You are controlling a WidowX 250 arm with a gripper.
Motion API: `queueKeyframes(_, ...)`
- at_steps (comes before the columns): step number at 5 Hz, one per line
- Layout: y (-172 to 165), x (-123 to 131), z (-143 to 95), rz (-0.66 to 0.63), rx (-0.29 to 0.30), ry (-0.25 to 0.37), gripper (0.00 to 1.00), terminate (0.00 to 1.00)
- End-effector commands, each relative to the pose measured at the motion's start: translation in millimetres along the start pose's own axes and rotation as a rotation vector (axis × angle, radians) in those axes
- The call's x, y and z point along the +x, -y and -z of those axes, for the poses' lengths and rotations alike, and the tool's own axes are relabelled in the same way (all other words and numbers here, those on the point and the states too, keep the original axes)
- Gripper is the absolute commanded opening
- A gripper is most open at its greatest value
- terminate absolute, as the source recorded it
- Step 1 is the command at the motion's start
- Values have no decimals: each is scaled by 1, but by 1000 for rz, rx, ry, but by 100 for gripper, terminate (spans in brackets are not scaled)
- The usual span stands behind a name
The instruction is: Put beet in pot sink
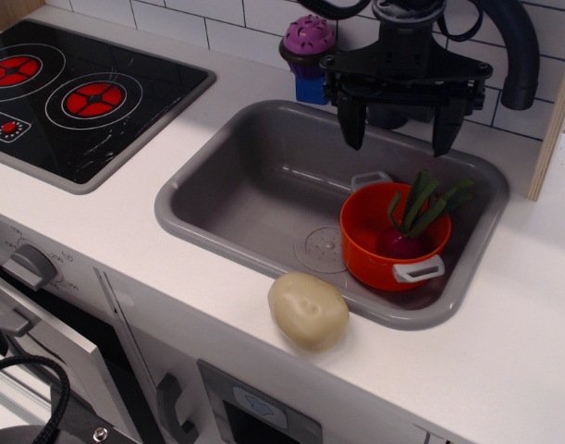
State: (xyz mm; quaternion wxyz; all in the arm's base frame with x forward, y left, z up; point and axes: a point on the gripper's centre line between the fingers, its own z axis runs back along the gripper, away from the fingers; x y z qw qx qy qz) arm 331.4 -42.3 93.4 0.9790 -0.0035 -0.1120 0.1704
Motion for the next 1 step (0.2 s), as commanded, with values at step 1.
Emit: queueKeyframes(1, 0, 8, -24, -5, -31, 62, 100, 100)
